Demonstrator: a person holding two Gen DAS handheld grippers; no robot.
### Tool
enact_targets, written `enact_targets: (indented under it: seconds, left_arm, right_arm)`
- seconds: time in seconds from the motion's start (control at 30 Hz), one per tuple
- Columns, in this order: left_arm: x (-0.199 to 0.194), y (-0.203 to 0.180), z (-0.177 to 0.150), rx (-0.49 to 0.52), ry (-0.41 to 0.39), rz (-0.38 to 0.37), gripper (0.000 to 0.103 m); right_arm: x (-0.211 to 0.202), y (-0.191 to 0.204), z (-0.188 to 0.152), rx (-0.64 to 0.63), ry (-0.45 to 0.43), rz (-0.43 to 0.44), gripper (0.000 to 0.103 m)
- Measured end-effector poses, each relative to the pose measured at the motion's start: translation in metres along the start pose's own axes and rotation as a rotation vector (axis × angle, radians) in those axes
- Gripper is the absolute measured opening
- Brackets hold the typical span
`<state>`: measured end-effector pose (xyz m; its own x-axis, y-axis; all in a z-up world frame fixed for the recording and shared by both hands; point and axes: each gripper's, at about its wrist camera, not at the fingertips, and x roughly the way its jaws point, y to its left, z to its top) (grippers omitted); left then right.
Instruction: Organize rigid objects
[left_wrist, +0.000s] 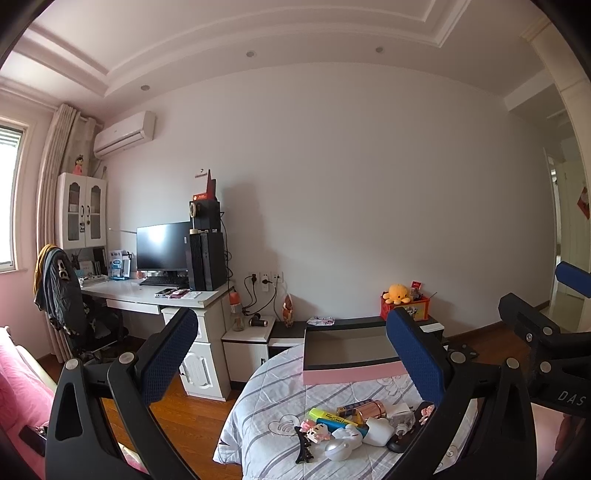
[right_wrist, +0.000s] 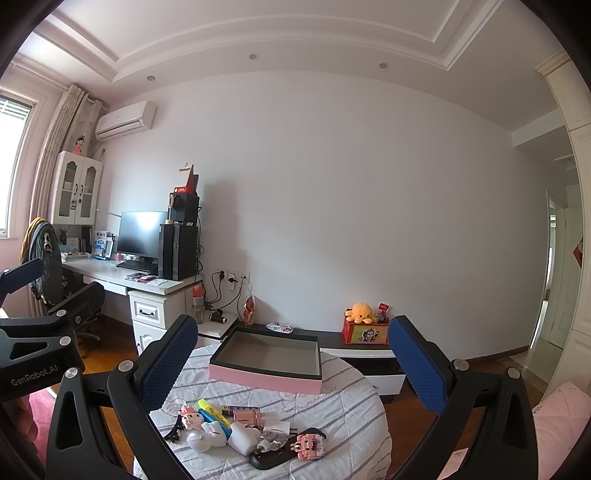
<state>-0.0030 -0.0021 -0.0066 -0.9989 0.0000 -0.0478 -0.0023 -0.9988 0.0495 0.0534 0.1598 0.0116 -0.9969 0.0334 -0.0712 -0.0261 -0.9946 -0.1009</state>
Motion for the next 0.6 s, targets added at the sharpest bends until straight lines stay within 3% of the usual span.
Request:
enact_targets:
  seconds: [0.6]
  left_arm:
    - [0.023,-0.010,0.002,0.021,0.021,-0.012,0.103]
  right_arm:
    - [0.020,-0.008,0.006,0.017,0.034,-0.023,0.103]
